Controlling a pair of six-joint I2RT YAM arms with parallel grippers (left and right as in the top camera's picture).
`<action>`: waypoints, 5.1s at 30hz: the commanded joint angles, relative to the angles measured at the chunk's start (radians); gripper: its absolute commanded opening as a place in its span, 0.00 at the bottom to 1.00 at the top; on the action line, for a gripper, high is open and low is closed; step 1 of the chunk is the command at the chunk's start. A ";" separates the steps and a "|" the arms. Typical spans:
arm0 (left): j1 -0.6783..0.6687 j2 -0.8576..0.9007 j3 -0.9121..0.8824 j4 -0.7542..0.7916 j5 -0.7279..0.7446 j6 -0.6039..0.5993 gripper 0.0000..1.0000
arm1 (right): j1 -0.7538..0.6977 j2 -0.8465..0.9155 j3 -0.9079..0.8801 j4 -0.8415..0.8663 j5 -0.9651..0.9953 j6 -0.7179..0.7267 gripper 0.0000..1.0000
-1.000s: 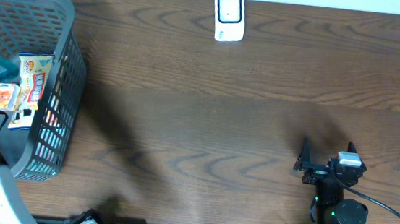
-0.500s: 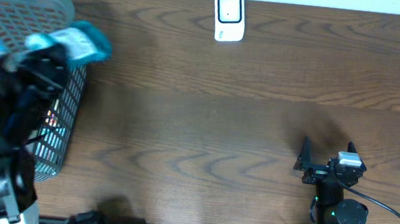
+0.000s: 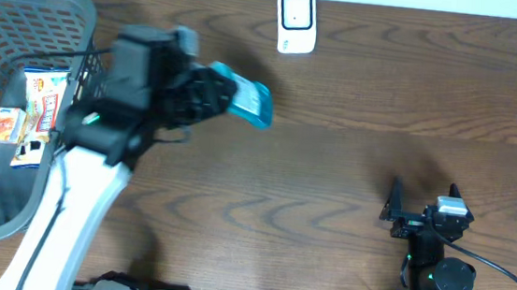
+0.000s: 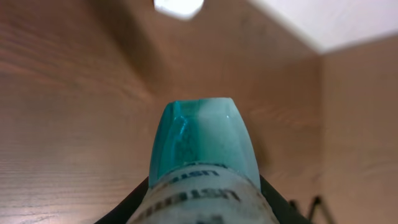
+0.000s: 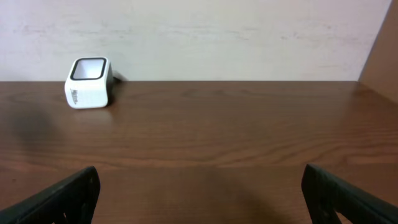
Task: Scan the item barcode
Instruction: 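Grasp the Listerine bottle and lift it toward the white scanner, then hold the bottle under the scanner and lower it onto the table, then return the left gripper into the basket toward the wet-wipes pack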
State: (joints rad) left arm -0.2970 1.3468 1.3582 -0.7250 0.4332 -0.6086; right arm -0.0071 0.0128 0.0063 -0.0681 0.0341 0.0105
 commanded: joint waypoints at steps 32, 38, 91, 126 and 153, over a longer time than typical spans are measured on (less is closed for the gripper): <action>-0.383 0.488 0.018 0.266 -0.247 1.290 0.37 | 0.002 0.000 -0.001 -0.004 0.005 -0.011 0.99; -0.383 0.500 0.018 0.271 -0.197 1.285 0.37 | 0.002 0.000 -0.001 -0.004 0.005 -0.011 0.99; -0.325 0.111 0.032 0.100 -0.108 1.171 0.99 | 0.002 0.000 -0.001 -0.003 0.005 -0.011 0.99; 0.834 0.262 0.032 0.037 -0.597 0.316 0.98 | 0.002 0.000 -0.001 -0.004 0.005 -0.011 0.99; 0.827 0.690 0.032 0.095 -0.274 0.795 0.10 | 0.002 0.000 -0.001 -0.004 0.005 -0.011 0.99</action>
State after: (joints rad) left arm 0.5354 1.9804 1.4109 -0.6155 0.1238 0.1844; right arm -0.0071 0.0132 0.0063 -0.0681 0.0341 0.0105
